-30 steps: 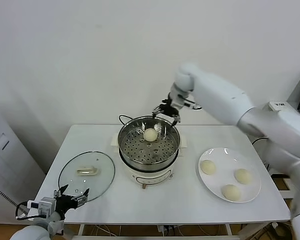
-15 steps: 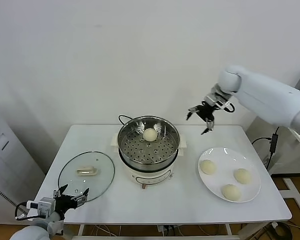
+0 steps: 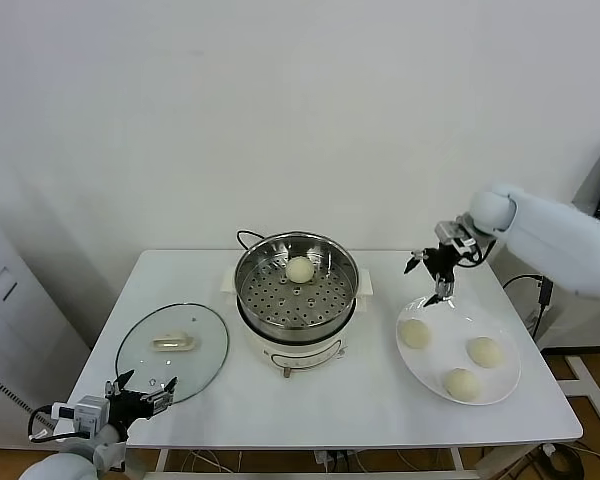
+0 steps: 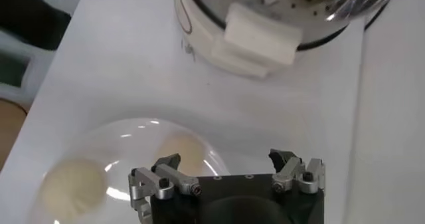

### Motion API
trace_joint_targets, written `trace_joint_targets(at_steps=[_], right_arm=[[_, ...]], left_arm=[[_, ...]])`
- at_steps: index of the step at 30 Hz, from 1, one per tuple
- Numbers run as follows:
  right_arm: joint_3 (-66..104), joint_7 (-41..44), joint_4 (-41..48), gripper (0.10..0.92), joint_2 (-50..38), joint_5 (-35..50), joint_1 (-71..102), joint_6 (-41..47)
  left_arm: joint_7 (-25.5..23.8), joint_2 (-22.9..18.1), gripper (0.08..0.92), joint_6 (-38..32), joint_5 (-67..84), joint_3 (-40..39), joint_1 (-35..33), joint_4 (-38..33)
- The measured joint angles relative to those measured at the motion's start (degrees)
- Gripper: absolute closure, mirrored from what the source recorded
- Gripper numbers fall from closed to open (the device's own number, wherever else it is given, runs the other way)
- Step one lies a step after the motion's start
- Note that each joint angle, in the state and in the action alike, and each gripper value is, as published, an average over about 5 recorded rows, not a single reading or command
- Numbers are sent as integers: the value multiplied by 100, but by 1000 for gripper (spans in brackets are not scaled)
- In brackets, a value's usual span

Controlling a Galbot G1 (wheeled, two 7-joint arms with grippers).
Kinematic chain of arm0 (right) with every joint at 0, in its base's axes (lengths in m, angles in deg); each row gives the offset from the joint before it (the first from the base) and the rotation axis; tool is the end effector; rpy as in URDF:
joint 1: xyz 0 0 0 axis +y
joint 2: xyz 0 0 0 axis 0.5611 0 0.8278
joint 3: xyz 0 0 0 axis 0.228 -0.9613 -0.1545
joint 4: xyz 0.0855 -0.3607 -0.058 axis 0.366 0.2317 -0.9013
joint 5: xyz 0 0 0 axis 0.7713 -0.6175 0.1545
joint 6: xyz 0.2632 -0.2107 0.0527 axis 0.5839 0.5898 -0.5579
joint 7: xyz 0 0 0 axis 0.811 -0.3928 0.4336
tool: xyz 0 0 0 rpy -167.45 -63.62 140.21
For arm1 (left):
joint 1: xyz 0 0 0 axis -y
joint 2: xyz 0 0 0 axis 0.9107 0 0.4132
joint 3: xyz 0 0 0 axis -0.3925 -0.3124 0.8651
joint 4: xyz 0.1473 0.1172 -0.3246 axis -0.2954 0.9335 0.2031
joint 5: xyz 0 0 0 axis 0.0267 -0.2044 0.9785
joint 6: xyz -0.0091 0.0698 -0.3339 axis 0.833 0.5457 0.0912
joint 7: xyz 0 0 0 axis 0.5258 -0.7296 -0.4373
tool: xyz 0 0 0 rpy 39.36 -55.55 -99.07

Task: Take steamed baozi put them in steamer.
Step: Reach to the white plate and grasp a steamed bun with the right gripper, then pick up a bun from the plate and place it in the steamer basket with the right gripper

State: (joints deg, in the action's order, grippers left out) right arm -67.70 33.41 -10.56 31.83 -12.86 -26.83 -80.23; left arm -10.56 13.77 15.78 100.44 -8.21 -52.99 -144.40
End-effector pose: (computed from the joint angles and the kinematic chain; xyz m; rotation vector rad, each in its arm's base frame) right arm 0.5997 -0.1951 -0.1261 1.5658 -1.4109 1.3735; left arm 0.1801 0.1233 -0.2954 -0.1136 -2.5586 -0.1847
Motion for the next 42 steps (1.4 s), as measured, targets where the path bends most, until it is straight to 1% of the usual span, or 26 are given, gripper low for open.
trace_joint_targets(at_steps=[10,23,29,33,40,42], right_arm=[[469,-138,251,203,53,-281,770,214],[856,-299,497,203,122,-645,1314,311],[1023,-397,584,233,172,-773,1493,350],[1115,-439,626,293,197,-846,1581,383],[1199,-452,628,484,196,-888,1647,431],[1202,-452,615,525,183,-894,1648,438]], left_arm=[[-1,-1,177,0,-7,-18,18,7],[-5,-37,177,-7,-20,-51,14,14],[-6,-37,177,-7,-36,-63,14,12],[-7,-36,177,-12,-43,-71,14,-2],[-10,-44,177,-19,-44,-75,15,-29],[-10,-48,177,-23,-44,-75,15,-29]])
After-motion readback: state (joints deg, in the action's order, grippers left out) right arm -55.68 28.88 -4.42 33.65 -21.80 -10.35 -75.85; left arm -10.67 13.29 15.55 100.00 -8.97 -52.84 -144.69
